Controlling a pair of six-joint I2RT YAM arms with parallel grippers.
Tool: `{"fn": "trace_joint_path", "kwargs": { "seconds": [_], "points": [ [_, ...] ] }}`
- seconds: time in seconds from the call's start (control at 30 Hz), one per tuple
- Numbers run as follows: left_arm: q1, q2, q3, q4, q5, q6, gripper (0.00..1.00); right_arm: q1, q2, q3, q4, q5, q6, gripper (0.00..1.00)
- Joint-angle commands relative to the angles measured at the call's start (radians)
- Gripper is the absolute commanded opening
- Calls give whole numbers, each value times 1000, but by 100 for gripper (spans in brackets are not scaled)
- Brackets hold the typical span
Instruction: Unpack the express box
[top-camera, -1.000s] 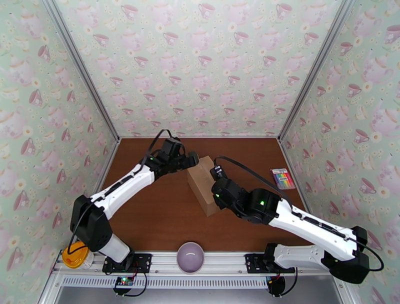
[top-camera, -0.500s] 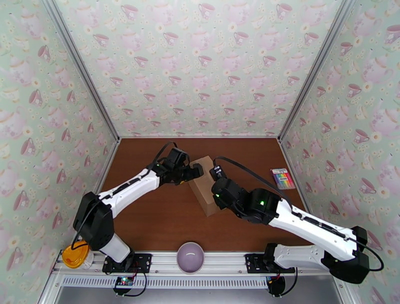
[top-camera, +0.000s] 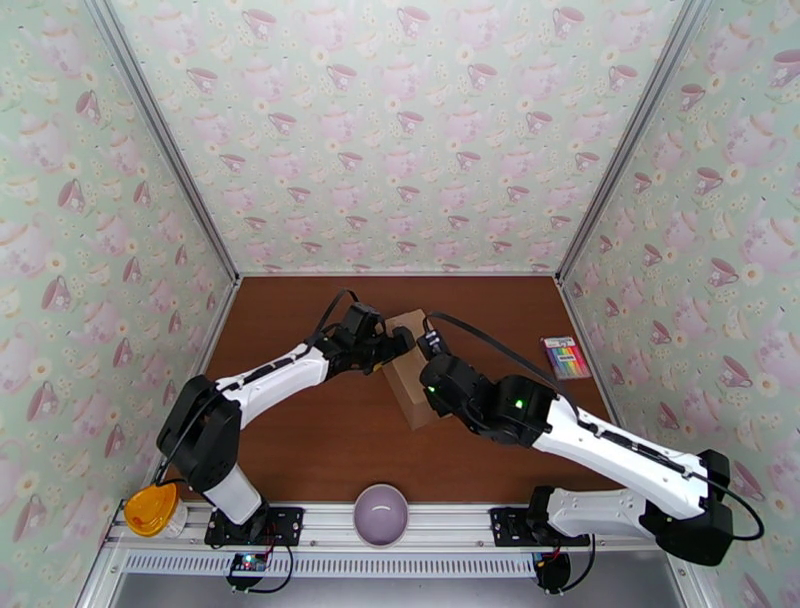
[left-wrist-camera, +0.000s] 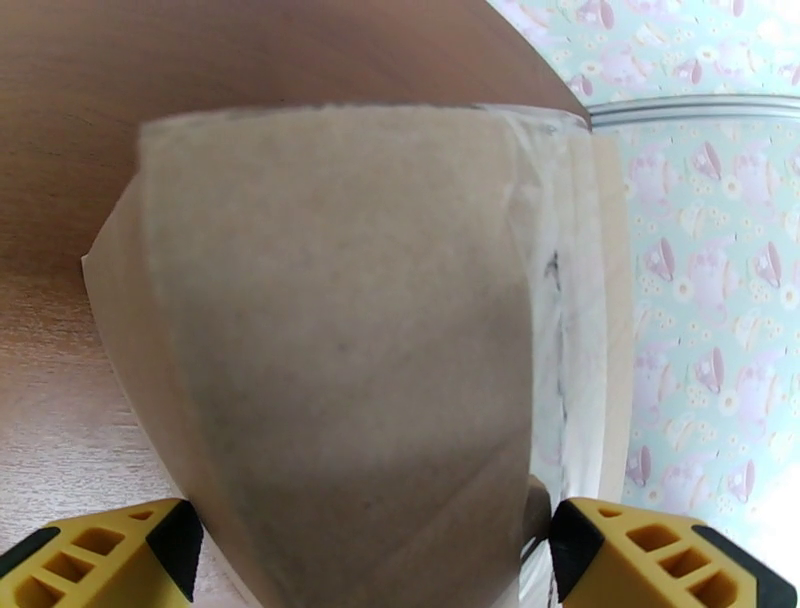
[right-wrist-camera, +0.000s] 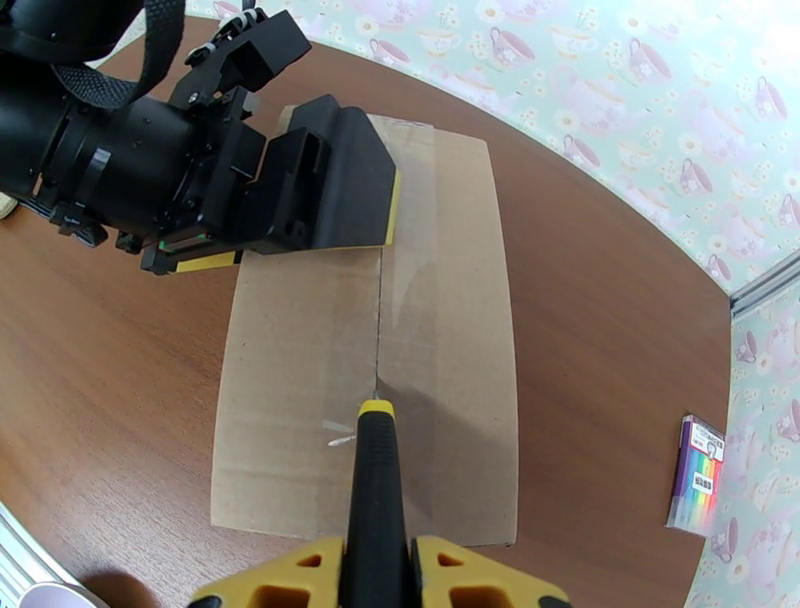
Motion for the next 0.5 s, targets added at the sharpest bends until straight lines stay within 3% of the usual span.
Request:
{"fn": "trace_joint_path", "kwargs": {
  "seconds": [0.0,0.27,0.47],
  "points": [
    [-5,33,-16,12,-58,-39,97,4,13,37,-29,-17,-15,0],
    [-5,47,-7,-11,-105,-87,97,12,-16,104,-103,-7,9,0],
    [-4,50,-8,-8,-123,-113,97,14,-19,32,-102,-20,55,0]
  ]
}}
